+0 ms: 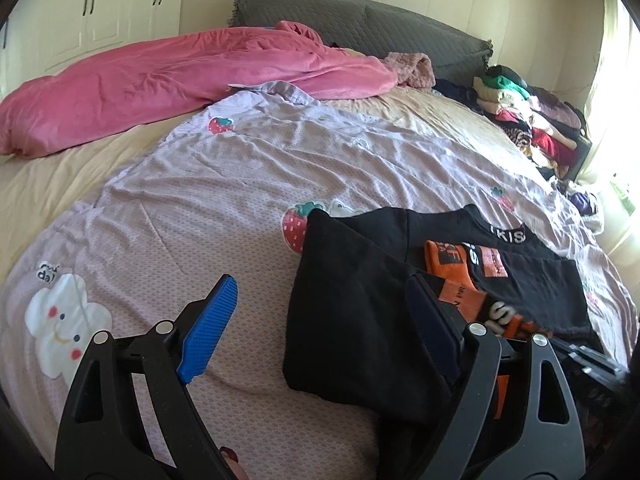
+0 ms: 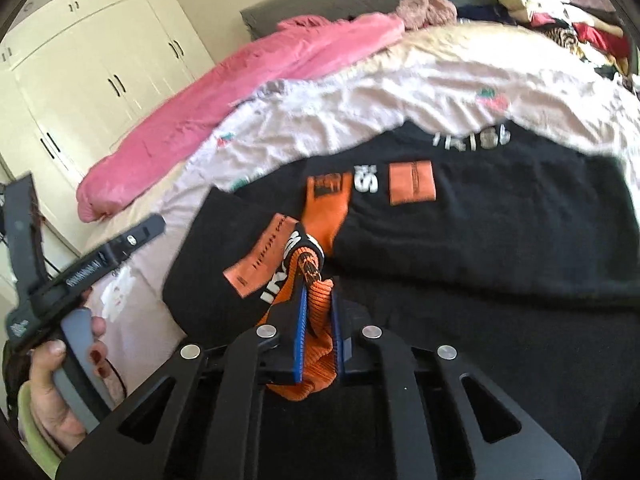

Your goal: Fold small clothes

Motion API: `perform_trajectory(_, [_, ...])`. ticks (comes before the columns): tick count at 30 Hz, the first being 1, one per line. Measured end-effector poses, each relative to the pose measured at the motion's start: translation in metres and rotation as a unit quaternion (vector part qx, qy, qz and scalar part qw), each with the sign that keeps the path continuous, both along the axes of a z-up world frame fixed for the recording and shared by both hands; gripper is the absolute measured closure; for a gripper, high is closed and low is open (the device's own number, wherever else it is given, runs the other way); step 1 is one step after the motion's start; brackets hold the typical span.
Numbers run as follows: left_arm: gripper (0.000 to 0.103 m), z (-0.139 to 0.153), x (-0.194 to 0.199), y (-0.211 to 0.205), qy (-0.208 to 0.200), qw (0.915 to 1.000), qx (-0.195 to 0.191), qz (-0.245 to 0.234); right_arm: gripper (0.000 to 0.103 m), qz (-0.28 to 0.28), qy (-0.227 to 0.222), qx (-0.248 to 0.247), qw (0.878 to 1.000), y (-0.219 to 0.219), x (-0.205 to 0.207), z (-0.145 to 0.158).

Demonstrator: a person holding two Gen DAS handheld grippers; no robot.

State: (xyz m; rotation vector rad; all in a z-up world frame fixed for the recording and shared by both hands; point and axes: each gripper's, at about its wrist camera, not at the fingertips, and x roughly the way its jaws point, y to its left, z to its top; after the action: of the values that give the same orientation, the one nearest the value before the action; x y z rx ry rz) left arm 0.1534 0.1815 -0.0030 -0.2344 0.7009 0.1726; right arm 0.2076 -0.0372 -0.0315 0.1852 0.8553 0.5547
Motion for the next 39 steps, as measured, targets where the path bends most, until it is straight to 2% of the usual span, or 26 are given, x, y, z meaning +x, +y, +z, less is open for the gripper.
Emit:
perform_trajectory(11, [0.024, 0.004, -0.004, 0.005, -0.012, 0.9998, -0.012, 0.003, 0.093, -0.018, -0.094, -0.012, 0.995, -0.028, 0.005, 0.06])
perform_trajectory(18, [0.024, 0.006, -0.004, 0.0, -0.015, 0.9998, -0.012, -0.009, 0.093, -0.075, -0.139, -0.063, 0.985, -0.077, 0.03, 0.091])
perform_trajectory(27, [0.024, 0.002, 0.001, -0.015, -0.007, 0.9994, 0.001, -0.034, 0.094, -0.125, -0.13, -0.082, 0.98, -0.131, 0.05, 0.08])
perform_trajectory(34, [0.024, 0.003, 0.014, -0.039, 0.007, 0.9976, -0.006, -0.069, 0.094, -0.135, -0.114, -0.075, 0.981, -0.146, 0.056, 0.065])
perform_trajectory(39, [0.025, 0.002, 0.037, -0.066, 0.023, 0.995, -0.008, -0.097, 0.094, -0.138, -0.098, -0.073, 0.983, -0.152, 0.06, 0.054])
